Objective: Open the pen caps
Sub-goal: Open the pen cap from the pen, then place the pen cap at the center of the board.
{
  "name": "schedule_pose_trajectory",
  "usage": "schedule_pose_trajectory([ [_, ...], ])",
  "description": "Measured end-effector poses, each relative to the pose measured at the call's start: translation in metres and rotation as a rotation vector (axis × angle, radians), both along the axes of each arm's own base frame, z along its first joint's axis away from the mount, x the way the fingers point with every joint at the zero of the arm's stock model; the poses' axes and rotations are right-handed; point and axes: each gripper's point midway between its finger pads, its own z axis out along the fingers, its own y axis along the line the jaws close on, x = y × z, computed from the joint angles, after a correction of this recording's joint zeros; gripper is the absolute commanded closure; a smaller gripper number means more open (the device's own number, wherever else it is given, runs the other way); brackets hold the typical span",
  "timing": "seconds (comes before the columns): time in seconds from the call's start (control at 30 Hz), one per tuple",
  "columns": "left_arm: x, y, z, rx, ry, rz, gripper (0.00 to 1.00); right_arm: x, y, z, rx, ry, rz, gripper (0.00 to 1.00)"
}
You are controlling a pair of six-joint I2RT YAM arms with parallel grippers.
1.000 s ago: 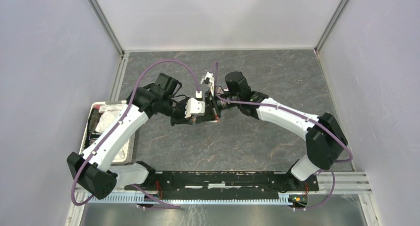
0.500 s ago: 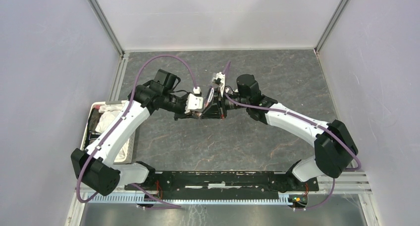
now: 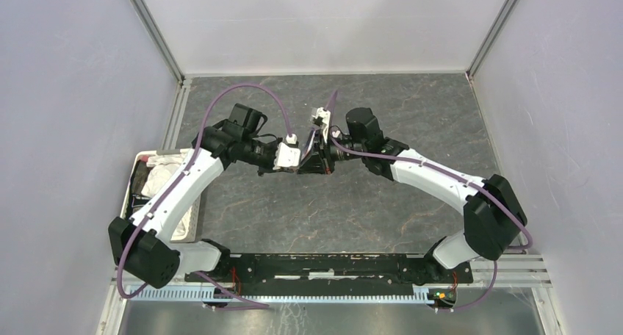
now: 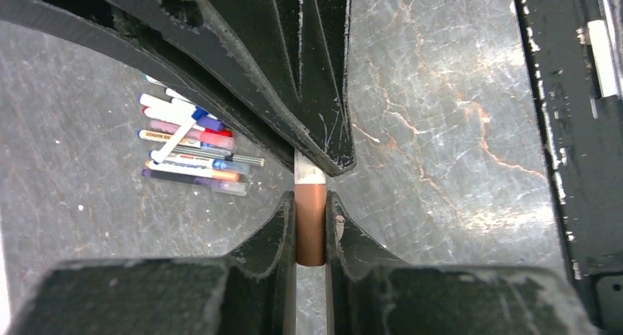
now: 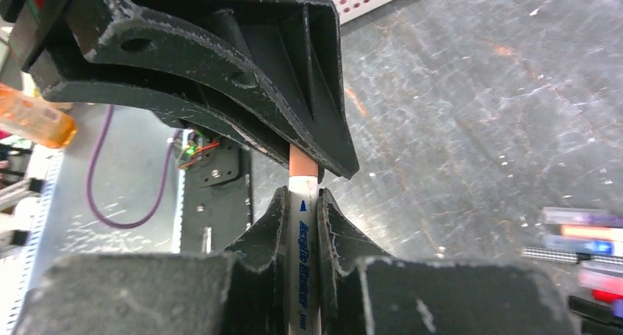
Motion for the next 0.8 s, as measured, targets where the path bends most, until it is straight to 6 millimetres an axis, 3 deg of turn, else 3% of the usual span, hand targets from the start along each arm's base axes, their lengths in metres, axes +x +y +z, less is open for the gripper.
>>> schedule_pose_trajectory([
  [0.07,0.007,0.003,-0.002,0.001,-0.033,-0.011,0.98,0.004,0.000,-0.003,-0.013,-0.040,-0.018,1.00],
  [0.1,0.015,0.018,-0.008,0.061,-0.050,0.031,0.98,0.002,-0.006,-0.008,-0.041,-0.028,-0.025,1.00],
  [0.2,0.063,0.112,-0.024,0.268,-0.110,0.299,0.98,-0.024,-0.055,-0.065,-0.219,0.146,-0.074,1.00],
  [0.23,0.068,0.133,-0.028,0.318,-0.111,0.349,0.98,-0.030,-0.064,-0.079,-0.264,0.194,-0.084,1.00],
  [0.27,0.069,0.141,-0.030,0.343,-0.110,0.362,0.98,-0.036,-0.072,-0.090,-0.304,0.232,-0.091,1.00],
  [0.37,0.064,0.141,-0.033,0.361,-0.103,0.343,0.98,-0.049,-0.084,-0.105,-0.375,0.292,-0.095,1.00],
  [0.53,0.057,0.120,-0.033,0.257,-0.050,0.329,0.98,-0.034,-0.092,-0.096,-0.394,0.197,-0.191,1.00],
  [0.67,0.046,0.105,-0.060,0.162,0.072,0.376,0.98,-0.005,-0.111,-0.089,-0.397,0.043,-0.389,1.00],
  [0.8,0.035,0.097,-0.096,0.114,0.189,0.449,0.95,0.015,-0.150,-0.114,-0.473,-0.034,-0.631,1.00],
])
